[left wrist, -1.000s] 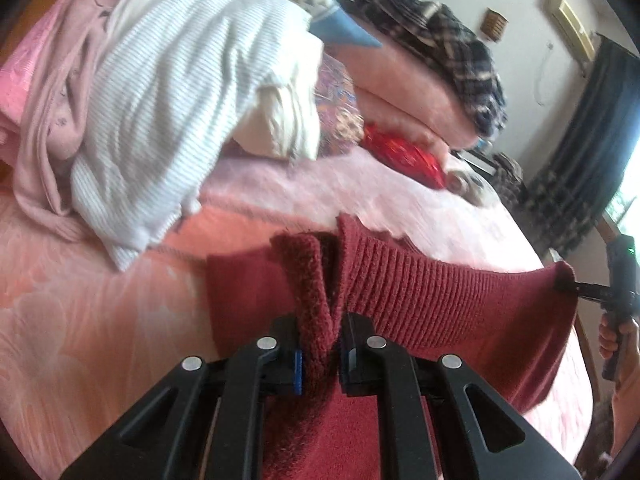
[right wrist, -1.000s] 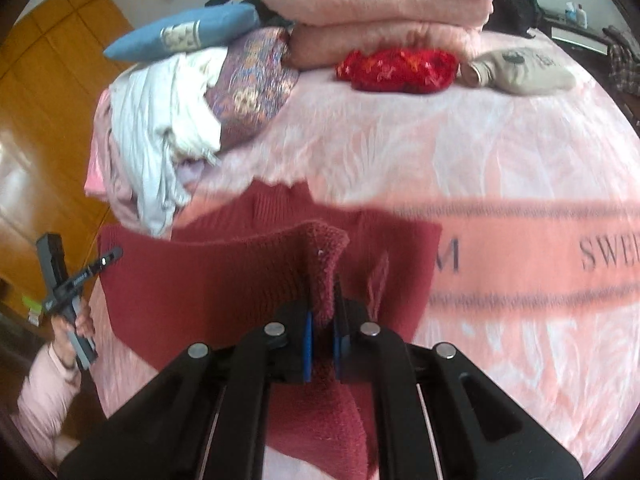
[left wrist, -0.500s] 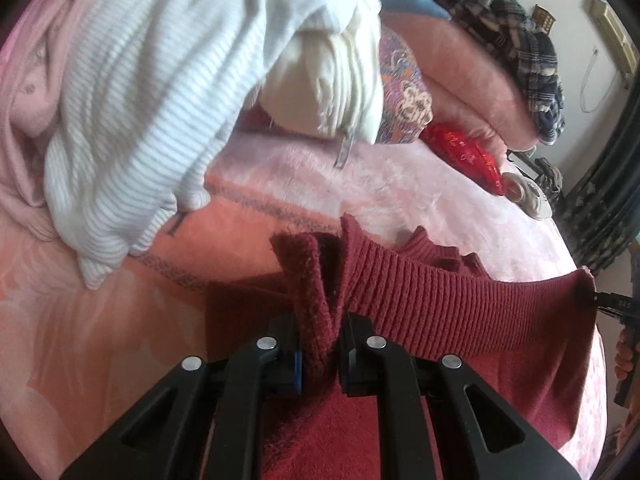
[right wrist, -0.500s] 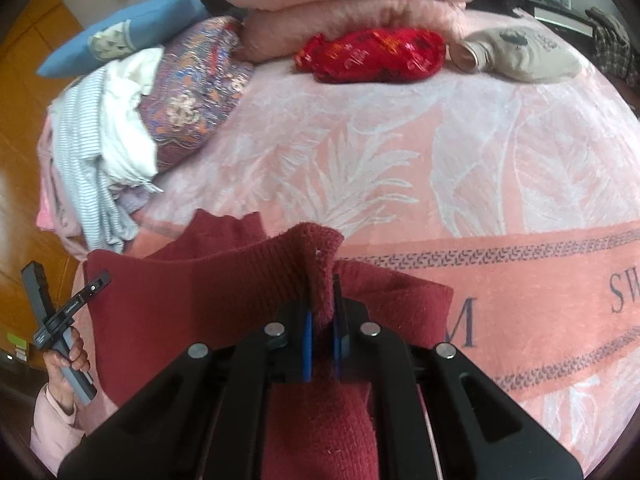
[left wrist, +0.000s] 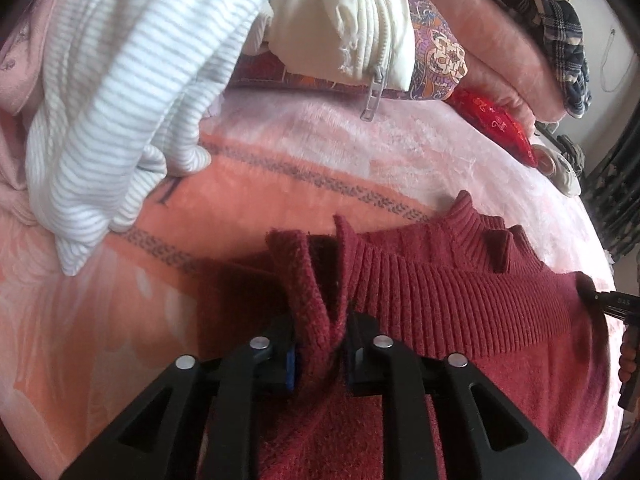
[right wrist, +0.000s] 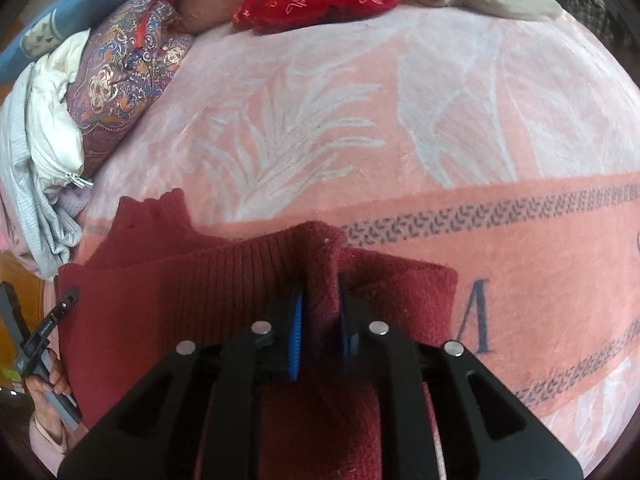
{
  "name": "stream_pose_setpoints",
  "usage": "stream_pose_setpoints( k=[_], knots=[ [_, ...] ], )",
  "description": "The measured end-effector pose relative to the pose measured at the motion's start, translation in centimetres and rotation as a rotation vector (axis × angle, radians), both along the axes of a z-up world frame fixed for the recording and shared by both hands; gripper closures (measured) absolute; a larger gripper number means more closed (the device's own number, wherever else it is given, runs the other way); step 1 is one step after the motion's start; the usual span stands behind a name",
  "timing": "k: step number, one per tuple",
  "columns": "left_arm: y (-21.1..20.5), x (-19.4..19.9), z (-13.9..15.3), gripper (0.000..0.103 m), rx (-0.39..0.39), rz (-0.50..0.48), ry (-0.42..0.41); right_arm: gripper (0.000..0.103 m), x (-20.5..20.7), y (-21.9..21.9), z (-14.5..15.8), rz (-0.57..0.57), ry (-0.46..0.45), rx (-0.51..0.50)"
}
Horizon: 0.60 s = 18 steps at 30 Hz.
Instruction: Fold small clothes
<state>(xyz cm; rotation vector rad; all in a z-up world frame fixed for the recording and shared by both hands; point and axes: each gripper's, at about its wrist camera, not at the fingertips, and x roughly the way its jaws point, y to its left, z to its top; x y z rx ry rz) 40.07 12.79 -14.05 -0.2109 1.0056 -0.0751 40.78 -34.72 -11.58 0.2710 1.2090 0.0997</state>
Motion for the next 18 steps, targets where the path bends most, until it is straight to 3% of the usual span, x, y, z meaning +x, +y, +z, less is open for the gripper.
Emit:
stream_pose_setpoints(
  k=[1, 2, 3, 9, 13, 18],
  knots=[
    [0.1, -0.1, 0.1, 0.08, -0.003, 0.011, 0.0, 0.079, -0.1, -0.1, 0.2, -0.003, -0.002, -0.001],
    [0.3, -0.1, 0.3, 0.079, -0.007, 0.016, -0.001, 0.066, -0.3, -0.2, 0.5, -0.005, -0.004, 0.002],
    [0.4, -0.3, 0.6, 0.075, -0.009, 0.022, -0.003, 0.059, -0.7, -0.4, 1.1, -0.003, -0.016, 0.011],
    [1.2, -3.9, 4.2, 0.048, 0.042, 0.016, -0.019, 0.051, -5.8, -2.1, 5.0, 0.081, -0.032, 0.089],
    [2.9, -8.8, 4.8, 0.044, 0.018, 0.025, 0.0, 0.049, -11.9, -3.2, 5.4, 0.16, 0.002, 0.088],
    [3.1, -13.0, 3.1, 0.043, 0.019, 0.016, 0.061, 0.049, -17.8, -4.2, 2.9, 0.19, 0.083, 0.119]
  ],
)
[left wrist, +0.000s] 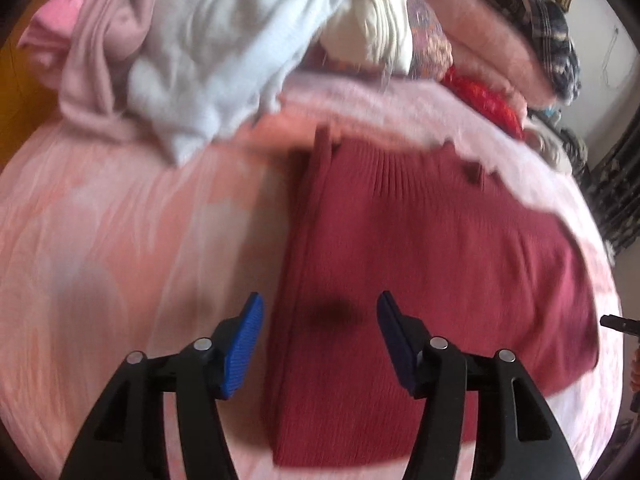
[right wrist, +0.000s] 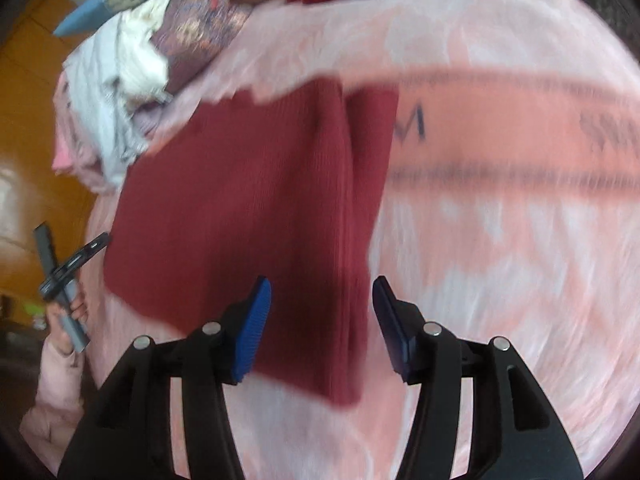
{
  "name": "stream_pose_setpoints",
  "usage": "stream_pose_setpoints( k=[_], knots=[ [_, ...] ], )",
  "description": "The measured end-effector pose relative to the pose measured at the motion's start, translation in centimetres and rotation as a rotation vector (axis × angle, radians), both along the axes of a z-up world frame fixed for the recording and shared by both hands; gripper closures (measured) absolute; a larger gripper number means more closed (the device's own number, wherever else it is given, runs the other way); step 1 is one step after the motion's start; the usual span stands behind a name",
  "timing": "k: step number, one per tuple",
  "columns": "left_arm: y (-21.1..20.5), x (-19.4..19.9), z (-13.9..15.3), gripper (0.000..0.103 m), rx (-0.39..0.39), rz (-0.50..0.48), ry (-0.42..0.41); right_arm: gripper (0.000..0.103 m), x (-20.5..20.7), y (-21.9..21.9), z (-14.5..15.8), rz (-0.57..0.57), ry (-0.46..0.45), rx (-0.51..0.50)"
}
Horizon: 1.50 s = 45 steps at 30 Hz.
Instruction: Fold small clothes
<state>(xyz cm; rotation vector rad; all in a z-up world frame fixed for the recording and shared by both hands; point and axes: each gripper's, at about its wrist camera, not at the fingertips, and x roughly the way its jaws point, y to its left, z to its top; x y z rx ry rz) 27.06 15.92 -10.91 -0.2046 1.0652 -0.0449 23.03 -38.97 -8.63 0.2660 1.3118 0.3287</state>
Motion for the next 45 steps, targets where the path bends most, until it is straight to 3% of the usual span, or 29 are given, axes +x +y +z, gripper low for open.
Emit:
stream_pose_setpoints(
  k=[4, 7, 8, 9, 10, 12, 18, 24, 32, 35, 38, 40, 42, 45],
  knots=[
    [-0.9, -1.9, -1.0, 0.037, -0.019, -0.028, 0.034, 0.05, -1.9, 0.3, -1.6, 0.035, 0.029, 0.022],
    [-2.2, -2.5, -1.0, 0.039, 0.002, -0.059, 0.021, 0.063, -2.6, 1.0, -2.5, 0.066, 0.03, 0.015],
    [-2.6, -2.6, -1.0, 0.04, 0.016, -0.073, 0.018, 0.073, -2.6, 1.3, -2.5, 0.076, 0.024, 0.001],
    [-3.1, -2.6, -1.1, 0.05, 0.036, -0.08, 0.018, 0.089, -2.7, 1.5, -2.4, 0.087, 0.019, -0.008],
    [-3.4, -2.8, -1.3, 0.064, 0.061, -0.085, 0.021, 0.09, -2.9, 1.4, -2.0, 0.089, 0.015, -0.005],
    [-3.5, -2.8, -1.4, 0.082, 0.083, -0.08, 0.029, 0.092, -3.1, 1.4, -1.1, 0.096, 0.0, 0.007],
    [-1.8, -2.7, -0.5, 0.087, -0.016, -0.037, 0.038, 0.094, -4.7, 0.4, 1.9, 0.121, -0.066, 0.027],
    [-1.9, -2.8, -0.8, 0.088, 0.018, -0.069, 0.035, 0.096, -5.3, -0.2, -0.3, 0.116, -0.018, 0.013],
    [-3.6, -3.2, -2.5, 0.085, 0.15, -0.113, 0.009, 0.095, -5.3, 0.7, -3.4, 0.148, 0.015, -0.062],
    [-4.3, -3.5, -2.4, 0.083, 0.204, -0.126, -0.006, 0.094, -5.1, 0.8, -2.9, 0.156, 0.016, -0.056],
    [-4.1, -3.4, -1.2, 0.079, 0.192, -0.123, -0.012, 0.081, -4.3, 0.3, -1.1, 0.132, 0.003, -0.021],
    [-3.7, -3.2, 0.1, 0.065, 0.167, -0.097, -0.021, 0.076, -3.1, 0.2, 1.1, 0.117, -0.052, -0.054],
    [-3.5, -2.8, 1.3, 0.062, 0.13, -0.075, -0.039, 0.069, -1.6, 0.2, 2.7, 0.093, -0.089, -0.078],
    [-4.4, -1.6, 2.7, 0.049, 0.099, -0.078, -0.063, 0.065, 1.4, 1.1, 4.4, 0.072, -0.131, -0.116]
  ],
)
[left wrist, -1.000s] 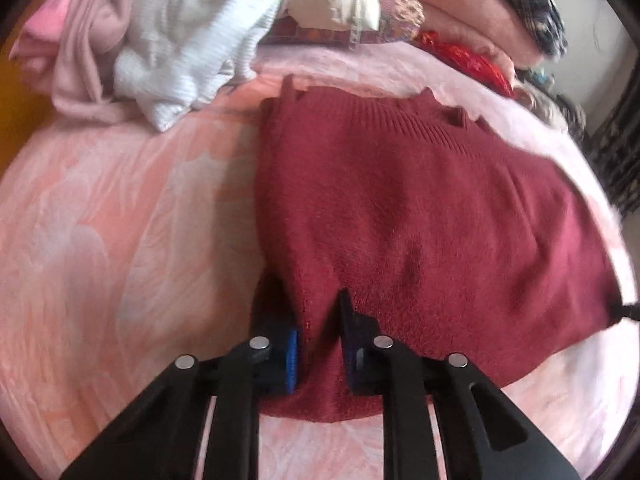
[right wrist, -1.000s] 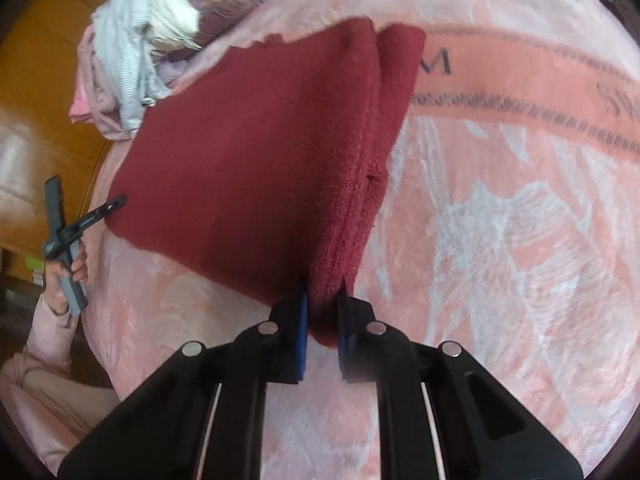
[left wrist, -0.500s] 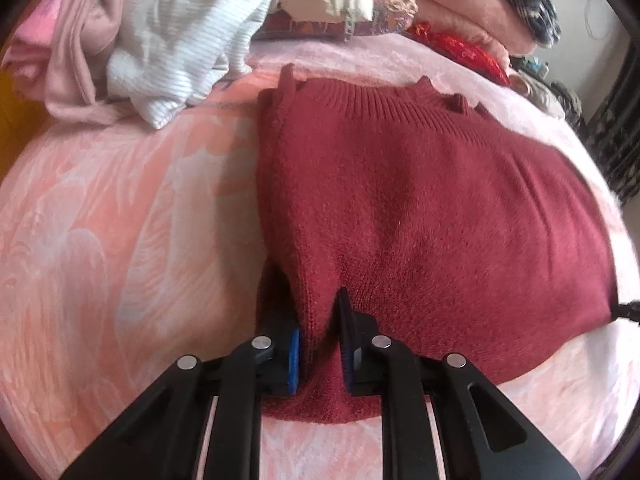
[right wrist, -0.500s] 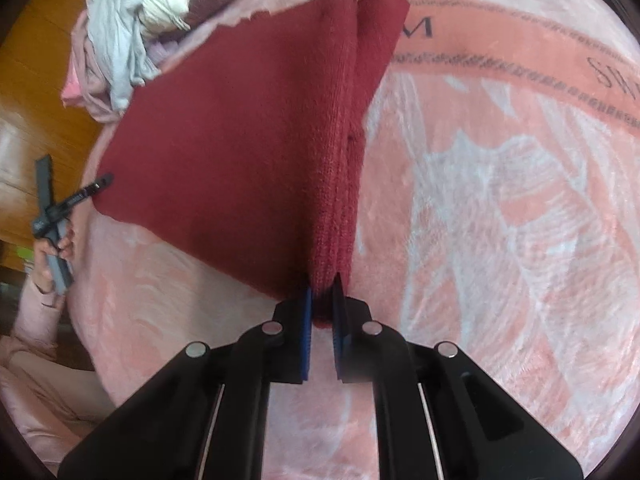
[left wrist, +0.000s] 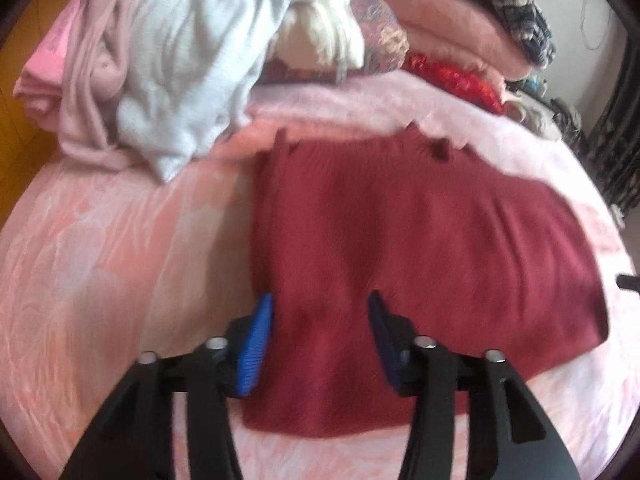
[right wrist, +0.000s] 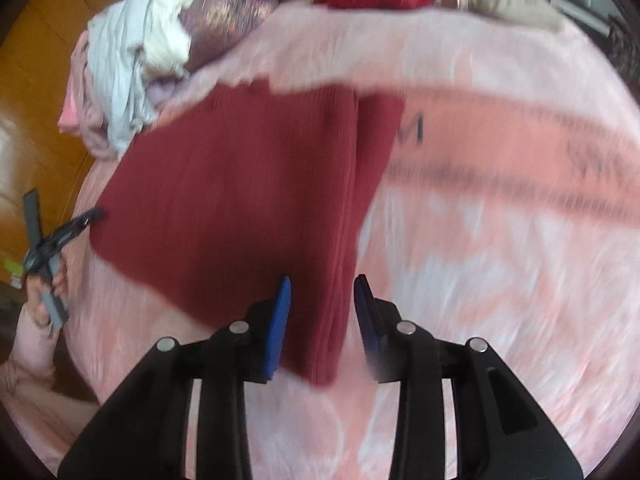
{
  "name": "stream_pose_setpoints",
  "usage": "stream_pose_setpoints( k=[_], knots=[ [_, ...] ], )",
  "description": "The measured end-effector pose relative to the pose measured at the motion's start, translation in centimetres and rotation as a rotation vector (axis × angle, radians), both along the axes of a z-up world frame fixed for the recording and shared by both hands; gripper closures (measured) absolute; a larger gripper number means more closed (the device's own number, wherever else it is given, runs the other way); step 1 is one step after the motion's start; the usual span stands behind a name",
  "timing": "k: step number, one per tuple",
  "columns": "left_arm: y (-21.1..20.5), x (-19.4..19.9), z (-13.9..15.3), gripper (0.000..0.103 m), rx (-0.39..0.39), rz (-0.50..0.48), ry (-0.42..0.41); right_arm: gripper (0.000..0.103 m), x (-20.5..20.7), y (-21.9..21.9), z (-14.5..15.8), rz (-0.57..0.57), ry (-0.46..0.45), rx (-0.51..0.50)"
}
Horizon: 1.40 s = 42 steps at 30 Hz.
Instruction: Fold small clothes
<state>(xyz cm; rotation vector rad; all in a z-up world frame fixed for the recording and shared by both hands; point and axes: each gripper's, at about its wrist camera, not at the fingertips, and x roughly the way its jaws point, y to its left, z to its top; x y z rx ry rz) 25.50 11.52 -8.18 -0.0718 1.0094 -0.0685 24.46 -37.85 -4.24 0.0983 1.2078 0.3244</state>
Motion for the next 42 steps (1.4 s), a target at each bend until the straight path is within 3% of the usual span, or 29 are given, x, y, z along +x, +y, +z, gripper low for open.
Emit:
stream_pose_setpoints(
  k=[4, 6, 14, 16, 18, 19, 20, 27, 34, 40, 42],
  knots=[
    [-2.5, 2.7, 0.7, 0.049, -0.019, -0.015, -0.023, 0.057, 5.4, 1.8, 0.5, -0.045, -0.025, -0.002],
    [-3.5, 3.5, 0.8, 0.049, -0.017, -0.022, -0.04, 0.042, 7.7, 2.6, 0.0, -0.068, -0.033, -0.028],
    [-6.6, 4.7, 0.6, 0.049, -0.04, -0.08, -0.084, 0.041, 13.7, 2.3, -5.2, -0.164, 0.045, -0.057],
    [-6.8, 4.9, 0.4, 0.049, -0.041, -0.081, -0.088, 0.05, 14.1, 2.6, -6.3, -0.155, 0.064, -0.068],
    [-6.8, 5.2, 0.1, 0.049, -0.036, -0.078, -0.094, 0.08, 14.0, 2.9, -6.8, -0.142, 0.065, -0.035],
    [-6.8, 5.2, 0.1, 0.049, -0.034, -0.076, -0.093, 0.084, 14.0, 3.2, -6.6, -0.135, 0.056, -0.037],
    [-6.8, 5.2, 0.0, 0.049, -0.034, -0.075, -0.092, 0.096, 13.9, 3.4, -6.3, -0.122, 0.048, -0.035],
    [-6.6, 5.0, 0.1, 0.049, -0.014, -0.075, -0.113, 0.097, 13.5, 2.1, -3.2, -0.182, -0.01, 0.024],
    [-6.6, 5.4, -1.1, 0.049, 0.003, -0.072, -0.088, 0.097, 14.1, 2.1, -7.8, -0.222, 0.051, -0.052],
    [-6.4, 5.7, -2.6, 0.049, 0.009, -0.066, -0.052, 0.095, 14.2, 3.0, -7.8, -0.211, 0.033, -0.114],
    [-6.2, 5.7, -2.9, 0.049, 0.005, -0.062, -0.043, 0.086, 13.9, 2.6, -7.4, -0.215, 0.024, -0.078]
  ],
)
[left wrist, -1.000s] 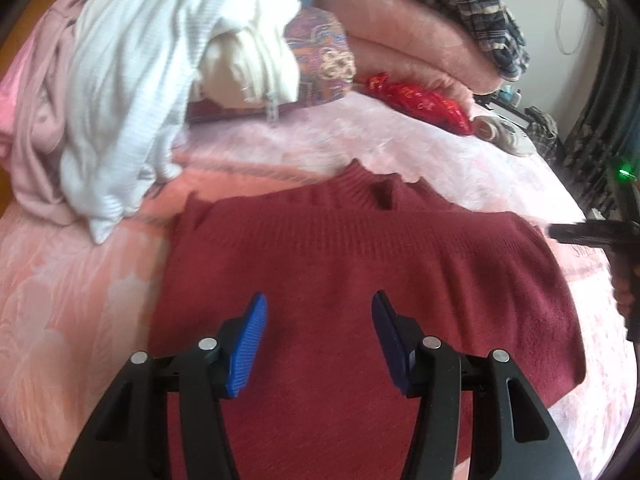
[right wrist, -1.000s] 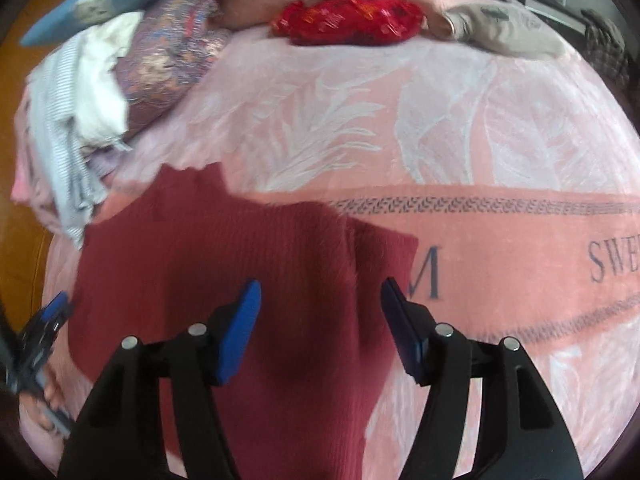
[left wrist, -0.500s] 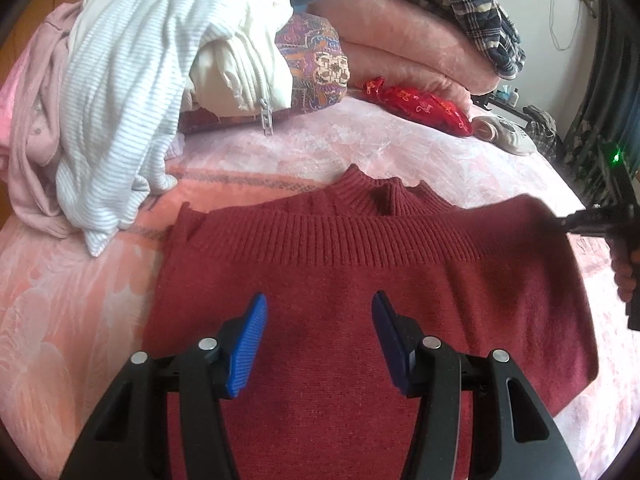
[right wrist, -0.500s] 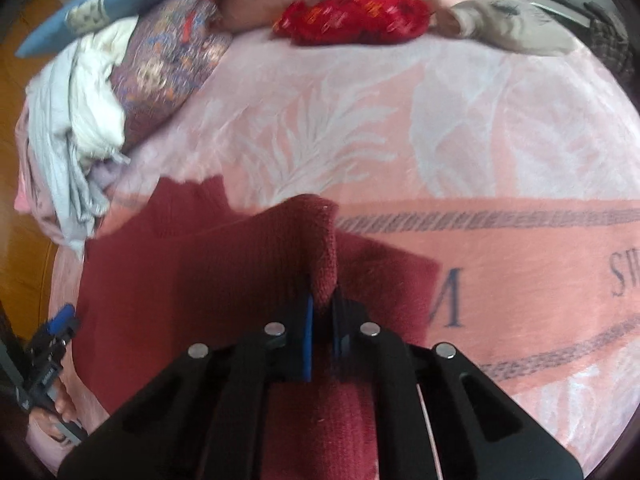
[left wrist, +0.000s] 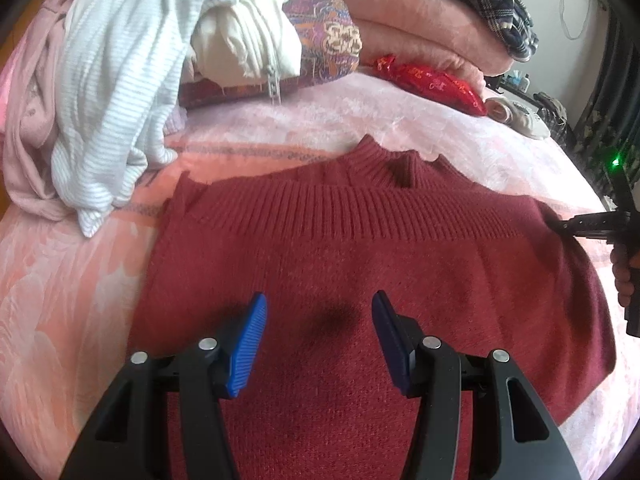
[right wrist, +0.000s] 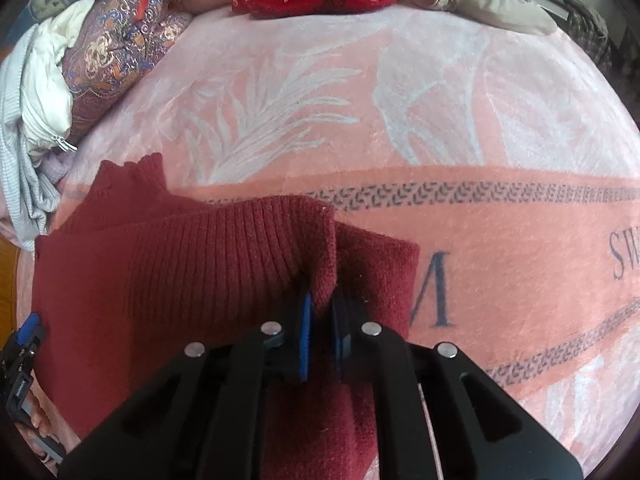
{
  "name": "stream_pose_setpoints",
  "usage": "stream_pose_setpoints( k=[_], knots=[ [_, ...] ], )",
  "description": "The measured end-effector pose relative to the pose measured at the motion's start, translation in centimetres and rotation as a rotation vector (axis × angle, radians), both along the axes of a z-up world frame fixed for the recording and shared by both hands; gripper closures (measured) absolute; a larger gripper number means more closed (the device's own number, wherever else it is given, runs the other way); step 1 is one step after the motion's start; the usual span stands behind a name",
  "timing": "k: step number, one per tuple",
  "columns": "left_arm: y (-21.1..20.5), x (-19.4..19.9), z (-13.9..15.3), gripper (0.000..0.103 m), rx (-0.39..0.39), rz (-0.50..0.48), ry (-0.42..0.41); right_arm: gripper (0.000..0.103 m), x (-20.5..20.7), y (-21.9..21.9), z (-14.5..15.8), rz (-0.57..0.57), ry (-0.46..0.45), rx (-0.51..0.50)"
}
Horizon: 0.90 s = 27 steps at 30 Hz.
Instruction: Fold small clothes
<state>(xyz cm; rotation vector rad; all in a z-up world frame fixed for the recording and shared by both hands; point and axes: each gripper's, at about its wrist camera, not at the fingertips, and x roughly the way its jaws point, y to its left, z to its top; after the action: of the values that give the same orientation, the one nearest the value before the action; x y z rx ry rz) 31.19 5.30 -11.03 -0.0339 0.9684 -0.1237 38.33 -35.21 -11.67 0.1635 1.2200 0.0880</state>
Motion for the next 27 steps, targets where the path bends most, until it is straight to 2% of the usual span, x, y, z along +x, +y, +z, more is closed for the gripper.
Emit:
stream_pose_setpoints(
  k=[3, 8, 10, 12, 17, 19, 21, 27],
  knots=[
    [0.3, -0.4, -0.3, 0.048, 0.01, -0.002, 0.003, 0.074, -1.4, -0.9, 1.3, -0.004, -0.01, 0.069],
    [0.7, -1.8, -0.8, 0.047, -0.009, 0.003, 0.019, 0.073, -6.2, -2.0, 3.0, 0.063, 0.014, 0.098],
    [0.4, -2.5, -0.8, 0.047, -0.006, -0.007, 0.018, 0.07, -8.7, -2.4, 3.1, 0.08, 0.048, 0.103],
    [0.0, -3.1, -0.8, 0.047, -0.004, -0.017, 0.021, 0.062, -10.8, -2.7, 3.0, 0.096, 0.073, 0.109],
    [-1.2, -4.0, -1.1, 0.042, 0.016, -0.036, 0.021, 0.06, -16.1, -2.9, 1.6, 0.135, 0.143, 0.179],
    [-1.6, -4.1, -1.3, 0.041, 0.038, -0.039, 0.017, 0.073, -17.4, -2.7, 0.9, 0.162, 0.171, 0.201],
    [-1.8, -4.1, -1.4, 0.041, 0.043, -0.039, 0.02, 0.094, -17.9, -2.4, 0.8, 0.178, 0.17, 0.186],
    [-1.6, -3.9, -1.9, 0.04, 0.034, -0.039, 0.039, 0.096, -19.0, -2.8, 0.4, 0.189, 0.181, 0.144]
  ],
)
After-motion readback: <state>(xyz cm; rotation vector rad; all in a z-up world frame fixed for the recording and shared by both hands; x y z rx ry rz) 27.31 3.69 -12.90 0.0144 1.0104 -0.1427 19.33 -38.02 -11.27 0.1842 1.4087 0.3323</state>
